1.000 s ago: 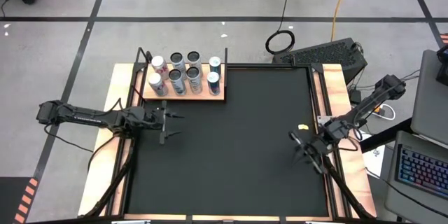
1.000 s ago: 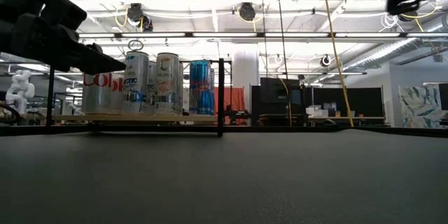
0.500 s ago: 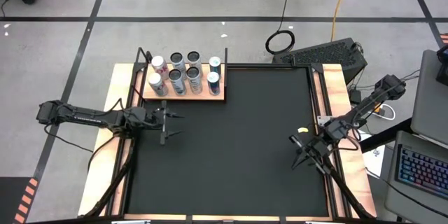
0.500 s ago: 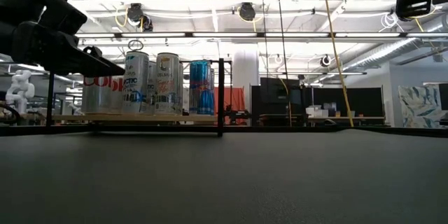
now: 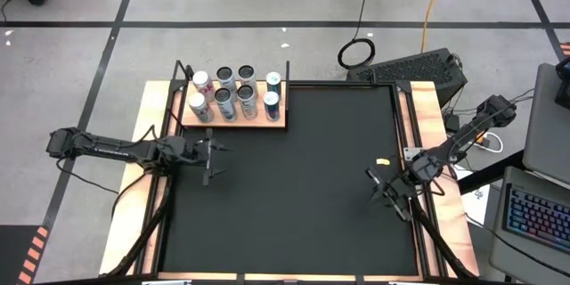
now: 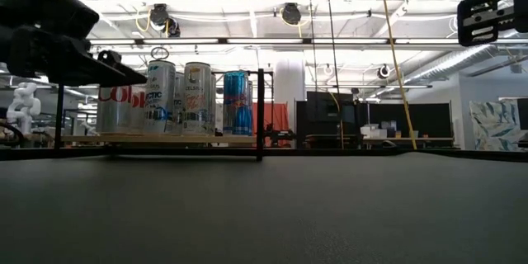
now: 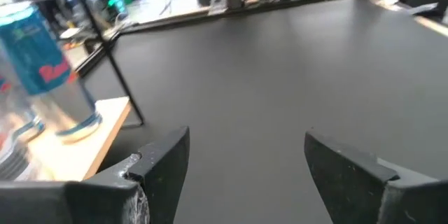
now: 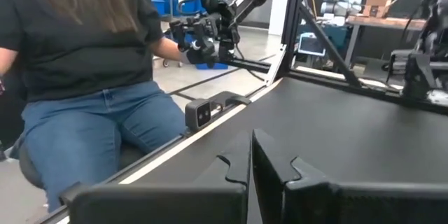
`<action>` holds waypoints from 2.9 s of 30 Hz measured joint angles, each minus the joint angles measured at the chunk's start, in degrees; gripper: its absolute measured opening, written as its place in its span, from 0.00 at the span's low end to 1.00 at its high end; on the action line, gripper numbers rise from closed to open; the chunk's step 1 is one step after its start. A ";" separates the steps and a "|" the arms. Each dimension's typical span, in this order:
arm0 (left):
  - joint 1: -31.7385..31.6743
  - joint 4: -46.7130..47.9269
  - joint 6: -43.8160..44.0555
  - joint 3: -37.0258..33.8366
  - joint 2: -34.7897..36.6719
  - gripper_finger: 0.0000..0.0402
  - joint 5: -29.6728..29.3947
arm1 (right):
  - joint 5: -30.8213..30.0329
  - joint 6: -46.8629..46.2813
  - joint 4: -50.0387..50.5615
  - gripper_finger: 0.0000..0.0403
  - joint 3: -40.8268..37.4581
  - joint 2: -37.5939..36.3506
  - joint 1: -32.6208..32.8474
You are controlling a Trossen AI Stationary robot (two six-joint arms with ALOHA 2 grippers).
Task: Place canned beverage on shelf
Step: Return to Home Position
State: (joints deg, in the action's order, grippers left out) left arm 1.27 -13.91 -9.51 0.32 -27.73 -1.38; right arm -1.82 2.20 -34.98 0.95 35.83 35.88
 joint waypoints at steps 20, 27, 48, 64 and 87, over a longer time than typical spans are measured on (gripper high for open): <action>-0.01 0.92 0.08 -0.02 0.00 0.71 1.35 | 0.40 -1.50 1.02 0.00 -0.04 -0.02 0.00; 0.00 0.94 0.07 -0.07 0.00 0.71 1.52 | 0.39 -1.54 1.01 0.00 -0.07 -0.02 0.00; 0.00 1.23 0.06 -0.07 7.63 0.71 1.55 | 0.39 -1.54 1.61 0.00 -0.07 -6.22 -0.04; 0.00 1.18 0.06 -0.07 21.67 0.71 1.55 | 0.39 -1.54 7.92 0.00 -0.07 -18.70 -0.07; -0.02 2.09 0.06 -0.09 27.69 0.71 1.55 | 0.38 -1.35 22.27 0.00 -0.09 -35.76 -0.26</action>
State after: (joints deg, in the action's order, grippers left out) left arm 1.26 -11.82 -9.45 0.23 -0.03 0.16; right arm -1.43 0.85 -12.71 0.86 0.08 35.62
